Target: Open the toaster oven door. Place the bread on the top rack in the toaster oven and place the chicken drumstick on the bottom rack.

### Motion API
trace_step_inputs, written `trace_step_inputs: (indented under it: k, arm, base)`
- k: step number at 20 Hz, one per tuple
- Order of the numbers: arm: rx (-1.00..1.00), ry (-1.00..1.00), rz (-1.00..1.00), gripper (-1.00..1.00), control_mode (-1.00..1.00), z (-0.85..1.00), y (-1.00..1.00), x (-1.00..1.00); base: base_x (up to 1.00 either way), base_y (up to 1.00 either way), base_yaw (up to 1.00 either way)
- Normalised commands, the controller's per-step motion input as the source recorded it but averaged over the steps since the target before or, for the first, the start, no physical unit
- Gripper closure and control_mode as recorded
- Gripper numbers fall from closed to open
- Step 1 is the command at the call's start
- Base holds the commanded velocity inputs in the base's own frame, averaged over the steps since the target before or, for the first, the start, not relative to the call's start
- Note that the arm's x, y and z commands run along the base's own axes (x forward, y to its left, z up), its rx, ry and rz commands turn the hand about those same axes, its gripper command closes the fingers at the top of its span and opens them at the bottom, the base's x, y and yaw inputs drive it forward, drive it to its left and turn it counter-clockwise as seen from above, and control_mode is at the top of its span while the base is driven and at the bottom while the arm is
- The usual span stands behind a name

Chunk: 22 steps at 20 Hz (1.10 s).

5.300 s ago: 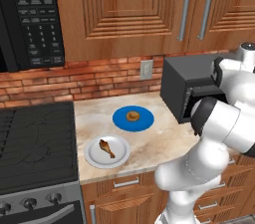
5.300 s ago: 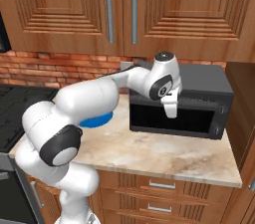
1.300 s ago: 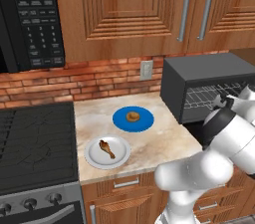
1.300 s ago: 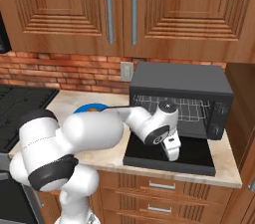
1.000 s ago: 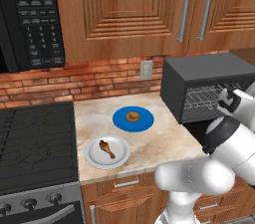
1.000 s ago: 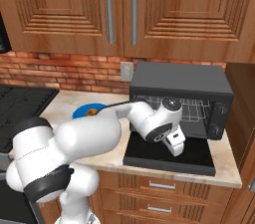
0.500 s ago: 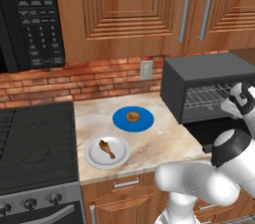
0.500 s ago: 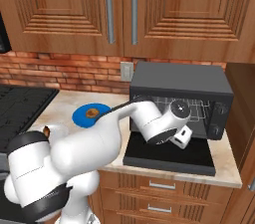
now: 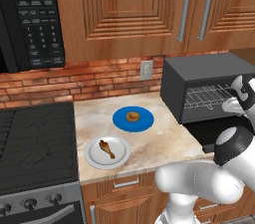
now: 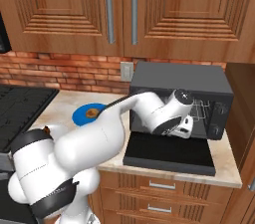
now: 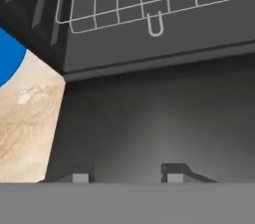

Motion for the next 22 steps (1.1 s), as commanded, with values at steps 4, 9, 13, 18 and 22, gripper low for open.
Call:
trace_step_inputs:
  k: [4, 9, 13, 18, 22]
  arm:
    - [-0.19, -0.13, 0.33, -1.0, -1.0, 0.01, -0.05, 0.0]
    - [-0.08, -0.33, 0.28, -1.0, -1.0, -0.01, -0.08, 0.08]
    - [-0.01, -0.36, 0.2, -1.0, -1.0, 0.0, -0.01, 0.08]
    - [0.0, -0.11, 0.03, -1.0, -1.0, 0.0, 0.02, 0.23]
    - [0.01, 0.0, 0.0, -1.0, -1.0, 0.0, -0.01, 0.17]
  base:
    - [0.0, 0.0, 0.0]
    - [0.0, 0.0, 0.0]
    - [0.0, 0.0, 0.0]
    - [0.0, 0.0, 0.0]
    - [0.0, 0.0, 0.0]
